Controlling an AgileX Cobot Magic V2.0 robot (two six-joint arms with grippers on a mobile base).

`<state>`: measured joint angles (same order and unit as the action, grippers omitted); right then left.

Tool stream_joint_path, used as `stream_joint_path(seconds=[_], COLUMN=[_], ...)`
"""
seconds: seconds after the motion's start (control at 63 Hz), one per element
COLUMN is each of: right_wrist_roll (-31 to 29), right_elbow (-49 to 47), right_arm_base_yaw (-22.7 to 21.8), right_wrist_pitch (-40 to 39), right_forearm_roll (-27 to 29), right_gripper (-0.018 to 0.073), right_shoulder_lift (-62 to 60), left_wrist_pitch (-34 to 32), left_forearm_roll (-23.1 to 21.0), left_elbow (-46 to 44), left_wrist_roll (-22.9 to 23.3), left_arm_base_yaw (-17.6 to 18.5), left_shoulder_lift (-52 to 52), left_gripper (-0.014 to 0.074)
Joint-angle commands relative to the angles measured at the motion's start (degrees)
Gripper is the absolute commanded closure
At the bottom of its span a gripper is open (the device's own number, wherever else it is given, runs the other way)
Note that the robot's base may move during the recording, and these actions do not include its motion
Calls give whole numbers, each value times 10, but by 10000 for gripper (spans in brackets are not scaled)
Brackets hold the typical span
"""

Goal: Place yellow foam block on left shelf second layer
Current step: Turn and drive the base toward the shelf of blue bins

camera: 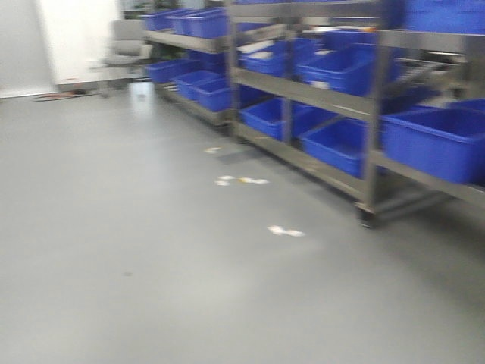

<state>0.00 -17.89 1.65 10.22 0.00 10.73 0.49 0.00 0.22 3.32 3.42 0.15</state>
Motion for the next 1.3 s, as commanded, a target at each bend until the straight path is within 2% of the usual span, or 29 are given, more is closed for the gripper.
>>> stream_joint_path(seconds=[0.0, 1.285], right_wrist_roll=[-5, -5], right_elbow=[-16, -16], right_arm_base_yaw=[0, 0], right_wrist_pitch=[-53, -52], right_forearm_roll=[0, 0], right_gripper=[73, 73], right_shoulder_lift=[6, 6], left_wrist_pitch=[-47, -47], left_forearm_roll=[-3, -3], left_elbow=[15, 15], left_wrist_roll=[2, 2], left_arm_base_yaw=[3, 3], left_shoulder_lift=[7, 7], left_gripper=[472, 472])
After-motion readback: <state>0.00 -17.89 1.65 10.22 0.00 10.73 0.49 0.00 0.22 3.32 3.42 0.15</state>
